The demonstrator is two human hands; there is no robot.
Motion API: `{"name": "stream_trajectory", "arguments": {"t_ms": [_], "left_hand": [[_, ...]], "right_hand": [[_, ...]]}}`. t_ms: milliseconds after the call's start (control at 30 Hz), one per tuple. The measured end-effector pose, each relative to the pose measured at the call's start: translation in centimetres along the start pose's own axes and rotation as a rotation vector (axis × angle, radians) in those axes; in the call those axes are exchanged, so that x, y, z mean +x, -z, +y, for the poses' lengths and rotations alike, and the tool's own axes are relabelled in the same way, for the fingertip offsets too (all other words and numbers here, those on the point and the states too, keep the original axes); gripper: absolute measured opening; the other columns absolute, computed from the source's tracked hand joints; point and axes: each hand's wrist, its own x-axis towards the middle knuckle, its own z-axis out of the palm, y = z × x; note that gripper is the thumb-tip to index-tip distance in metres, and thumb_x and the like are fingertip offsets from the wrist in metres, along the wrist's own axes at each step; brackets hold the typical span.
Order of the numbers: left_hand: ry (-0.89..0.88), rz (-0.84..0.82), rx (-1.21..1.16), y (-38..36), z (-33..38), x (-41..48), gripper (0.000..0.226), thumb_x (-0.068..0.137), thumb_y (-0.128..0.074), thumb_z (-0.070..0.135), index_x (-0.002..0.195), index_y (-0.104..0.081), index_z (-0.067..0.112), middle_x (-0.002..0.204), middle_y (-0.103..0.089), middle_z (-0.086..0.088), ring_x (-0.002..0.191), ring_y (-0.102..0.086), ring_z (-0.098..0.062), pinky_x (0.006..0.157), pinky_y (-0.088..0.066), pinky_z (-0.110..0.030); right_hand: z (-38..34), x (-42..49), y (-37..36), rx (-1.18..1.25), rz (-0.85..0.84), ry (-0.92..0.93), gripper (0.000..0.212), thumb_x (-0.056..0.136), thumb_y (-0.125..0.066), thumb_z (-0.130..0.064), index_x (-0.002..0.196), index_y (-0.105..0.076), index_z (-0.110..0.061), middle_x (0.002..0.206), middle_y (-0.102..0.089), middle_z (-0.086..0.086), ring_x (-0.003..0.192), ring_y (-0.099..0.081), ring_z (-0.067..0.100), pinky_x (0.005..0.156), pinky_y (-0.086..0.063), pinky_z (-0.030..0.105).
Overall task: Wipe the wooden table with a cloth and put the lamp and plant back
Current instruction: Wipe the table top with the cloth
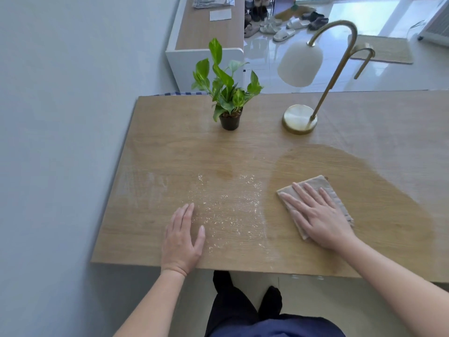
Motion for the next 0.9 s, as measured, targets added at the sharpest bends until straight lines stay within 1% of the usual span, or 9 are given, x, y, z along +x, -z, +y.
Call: {"name": "stream_trajectory", "arguments": {"t_ms": [100, 233, 300, 400, 500, 567, 667, 833, 900], "left_hand": [[0.071, 0.010, 0.013, 1.3, -3.5, 1.1, 0.071, 0.105, -0.037, 0.055, 0.167, -0.033, 0.021, 0.172, -0.036, -0.001, 0.161, -0.028, -0.023, 0.131, -0.027, -0.049], [0.109, 0.006, 0.045, 1.9, -5.9, 2.0, 0.070, 0.106, -0.033, 0.054, 0.168, -0.031, 0.021, 0.175, -0.030, 0.000, 0.164, -0.020, -0.021, 0.133, -0.022, -0.049], [0.121, 0.002, 0.056, 1.8, -6.0, 2.2, 0.068, 0.107, -0.033, 0.052, 0.169, -0.031, 0.022, 0.176, -0.028, 0.002, 0.165, -0.019, -0.020, 0.133, -0.022, -0.049], [0.128, 0.003, 0.062, 1.8, -5.9, 2.0, 0.067, 0.108, -0.032, 0.051, 0.169, -0.032, 0.024, 0.176, -0.029, 0.003, 0.165, -0.020, -0.020, 0.133, -0.024, -0.050], [0.123, 0.003, 0.054, 2.0, -6.2, 2.3, 0.065, 0.108, -0.032, 0.050, 0.168, -0.033, 0.024, 0.175, -0.031, 0.003, 0.164, -0.021, -0.020, 0.131, -0.027, -0.052], [0.126, -0.003, 0.056, 2.0, -6.2, 2.4, 0.065, 0.108, -0.032, 0.050, 0.168, -0.033, 0.024, 0.175, -0.032, 0.003, 0.164, -0.021, -0.020, 0.131, -0.027, -0.052], [0.114, 0.003, 0.062, 2.0, -6.2, 2.4, 0.065, 0.108, -0.033, 0.050, 0.168, -0.034, 0.024, 0.175, -0.032, 0.003, 0.165, -0.020, -0.019, 0.132, -0.026, -0.051], [0.118, 0.021, 0.055, 2.1, -6.1, 2.5, 0.066, 0.107, -0.035, 0.051, 0.167, -0.037, 0.024, 0.174, -0.034, 0.003, 0.164, -0.022, -0.019, 0.130, -0.029, -0.052], [0.122, 0.025, 0.056, 2.1, -6.1, 2.4, 0.066, 0.107, -0.035, 0.052, 0.167, -0.036, 0.025, 0.174, -0.033, 0.004, 0.164, -0.021, -0.018, 0.130, -0.029, -0.052]], "right_hand": [[0.0, 3.6, 1.4, 0.048, 0.055, -0.185, 0.051, 0.110, -0.006, -0.065, 0.159, 0.007, -0.066, 0.176, 0.008, -0.017, 0.162, 0.016, 0.009, 0.133, 0.007, 0.043], [-4.2, 10.9, 2.0, 0.166, 0.124, -0.520, 0.056, 0.108, -0.007, -0.063, 0.163, 0.002, -0.059, 0.178, 0.008, -0.010, 0.164, 0.013, 0.017, 0.131, 0.011, 0.048], [-6.3, 12.9, 1.6, 0.154, 0.122, -0.508, 0.057, 0.108, -0.007, -0.062, 0.163, 0.004, -0.057, 0.178, 0.009, -0.008, 0.164, 0.013, 0.020, 0.131, 0.012, 0.048], [-7.7, 11.4, 0.4, 0.101, 0.094, -0.292, 0.054, 0.110, -0.007, -0.063, 0.160, 0.010, -0.062, 0.177, 0.012, -0.012, 0.163, 0.016, 0.017, 0.132, 0.011, 0.046], [-6.1, 7.4, -0.1, 0.042, 0.058, -0.117, 0.053, 0.110, -0.008, -0.064, 0.160, 0.008, -0.063, 0.175, 0.011, -0.018, 0.162, 0.018, 0.010, 0.133, 0.007, 0.044], [-4.2, 5.4, 0.6, 0.026, 0.044, -0.098, 0.054, 0.109, -0.009, -0.065, 0.161, 0.006, -0.063, 0.175, 0.007, -0.020, 0.162, 0.016, 0.007, 0.133, 0.005, 0.042], [-2.9, 6.4, 1.6, 0.038, 0.071, -0.217, 0.053, 0.107, -0.006, -0.067, 0.159, 0.006, -0.066, 0.177, 0.004, -0.017, 0.163, 0.012, 0.008, 0.133, 0.004, 0.042], [-7.0, 15.0, 2.5, 0.190, 0.168, -0.629, 0.058, 0.108, -0.009, -0.060, 0.165, -0.002, -0.055, 0.179, 0.005, -0.005, 0.165, 0.006, 0.021, 0.132, 0.008, 0.050], [-9.0, 17.1, 2.2, 0.178, 0.159, -0.592, 0.059, 0.107, -0.006, -0.061, 0.165, 0.002, -0.054, 0.179, 0.008, -0.005, 0.165, 0.010, 0.023, 0.131, 0.010, 0.050]]}}
